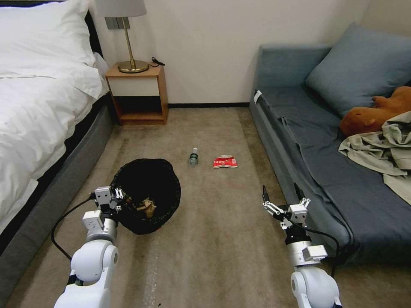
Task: Pick up the trash bin, then pick up the garbage on the floor and place it into the trash bin.
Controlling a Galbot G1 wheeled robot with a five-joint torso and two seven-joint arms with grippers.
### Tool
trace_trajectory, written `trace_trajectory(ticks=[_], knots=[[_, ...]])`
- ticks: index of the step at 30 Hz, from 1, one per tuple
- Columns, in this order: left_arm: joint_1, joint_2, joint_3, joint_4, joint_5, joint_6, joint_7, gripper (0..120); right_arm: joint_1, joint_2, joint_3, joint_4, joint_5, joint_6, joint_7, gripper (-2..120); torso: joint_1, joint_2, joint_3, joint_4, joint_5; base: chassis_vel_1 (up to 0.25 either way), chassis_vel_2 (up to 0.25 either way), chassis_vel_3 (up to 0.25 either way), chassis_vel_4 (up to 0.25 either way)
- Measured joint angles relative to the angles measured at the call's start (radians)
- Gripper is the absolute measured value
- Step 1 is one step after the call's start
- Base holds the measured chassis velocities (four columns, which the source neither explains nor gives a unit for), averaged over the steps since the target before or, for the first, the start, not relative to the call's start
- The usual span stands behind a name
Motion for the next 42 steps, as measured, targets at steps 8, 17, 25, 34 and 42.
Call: trace_trajectory(ticks=[8, 17, 25, 34, 42], knots=[[0.002, 0.003, -0.002, -0.001, -0.002, 0.0, 0.0, 5, 0.002, 0.005, -0.006, 0.0, -0.002, -0.001, -0.005, 100, 0.0, 0.0, 0.0, 0.0, 0.0, 0.0, 0.0, 0.0, 0.0], [0.004, 0.004, -0.004, -0.003, -0.004, 0.0, 0.0, 5, 0.003, 0.006, -0.009, -0.002, -0.004, -0.001, -0.006, 100, 0.0, 0.0, 0.0, 0.0001, 0.0, 0.0, 0.0, 0.0, 0.0], [0.005, 0.003, -0.005, -0.005, -0.004, 0.0, 0.0, 5, 0.005, 0.006, -0.011, -0.002, -0.006, -0.003, -0.008, 100, 0.0, 0.0, 0.0, 0.0001, 0.0, 0.0, 0.0, 0.0, 0.0], [0.007, 0.003, -0.004, -0.007, -0.004, 0.0, 0.0, 5, 0.006, 0.004, -0.013, 0.0, -0.007, -0.005, -0.011, 100, 0.0, 0.0, 0.0, 0.0, 0.0, -0.038, 0.047, 0.053, -0.048], [0.008, 0.003, -0.004, -0.01, -0.004, 0.0, -0.001, 5, 0.006, 0.004, -0.015, 0.0, -0.008, -0.005, -0.013, 100, 0.0, 0.0, 0.0, 0.0, 0.0, 0.0, 0.0, 0.0, 0.0]])
